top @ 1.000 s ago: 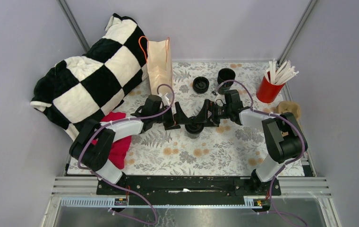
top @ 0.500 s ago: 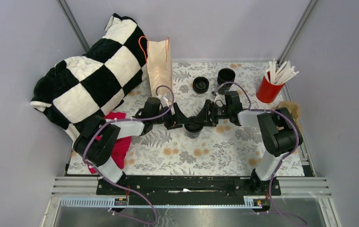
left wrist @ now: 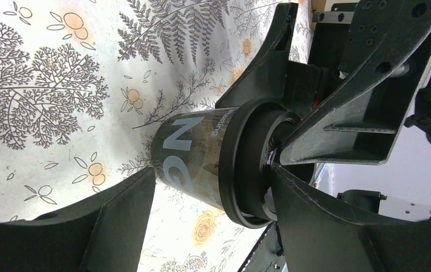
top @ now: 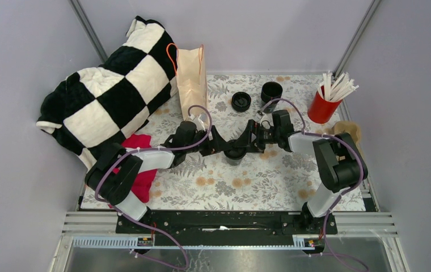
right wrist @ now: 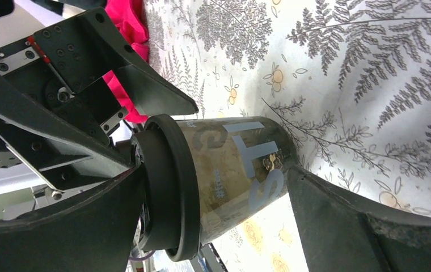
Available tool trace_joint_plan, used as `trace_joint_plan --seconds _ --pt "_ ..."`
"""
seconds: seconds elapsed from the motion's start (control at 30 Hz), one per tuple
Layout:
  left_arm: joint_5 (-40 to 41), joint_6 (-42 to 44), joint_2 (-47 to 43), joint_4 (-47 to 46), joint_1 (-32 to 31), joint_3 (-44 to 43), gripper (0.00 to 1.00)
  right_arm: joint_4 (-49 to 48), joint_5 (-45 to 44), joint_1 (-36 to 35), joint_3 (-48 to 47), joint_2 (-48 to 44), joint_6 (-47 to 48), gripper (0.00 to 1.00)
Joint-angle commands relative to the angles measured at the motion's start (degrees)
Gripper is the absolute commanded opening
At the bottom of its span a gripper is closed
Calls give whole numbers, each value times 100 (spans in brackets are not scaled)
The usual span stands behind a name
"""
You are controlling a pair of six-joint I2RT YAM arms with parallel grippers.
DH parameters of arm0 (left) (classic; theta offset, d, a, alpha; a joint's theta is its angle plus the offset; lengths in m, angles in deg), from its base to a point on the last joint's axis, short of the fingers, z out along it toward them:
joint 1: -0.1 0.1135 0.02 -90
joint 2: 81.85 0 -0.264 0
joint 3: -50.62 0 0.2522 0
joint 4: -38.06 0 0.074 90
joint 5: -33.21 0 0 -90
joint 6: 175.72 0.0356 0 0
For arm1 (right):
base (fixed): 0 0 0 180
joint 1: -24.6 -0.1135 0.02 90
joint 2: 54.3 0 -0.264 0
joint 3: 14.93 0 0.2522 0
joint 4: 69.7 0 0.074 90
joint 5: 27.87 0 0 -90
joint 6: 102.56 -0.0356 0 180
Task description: Pack the takeout coffee
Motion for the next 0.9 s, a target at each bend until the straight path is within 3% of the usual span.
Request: trace_joint_plan --seconds 0.0,0.37,0.53,0.7,0.87 --pt "949 561 311 1222 -59 314 77 1164 -481 42 -185 -313 557 100" --pt "993 708 263 1611 -67 21 77 901 171 757 516 -1473 177 95" --pt "1009 721 245 1699 -84 -65 76 -115 657 725 851 -1209 -271 67" --pt "1067 730 238 1798 -143 -107 76 -589 725 700 836 -984 -563 52" --pt "1134 739 244 1876 -198 -171 75 -838 752 652 842 -926 -805 47"
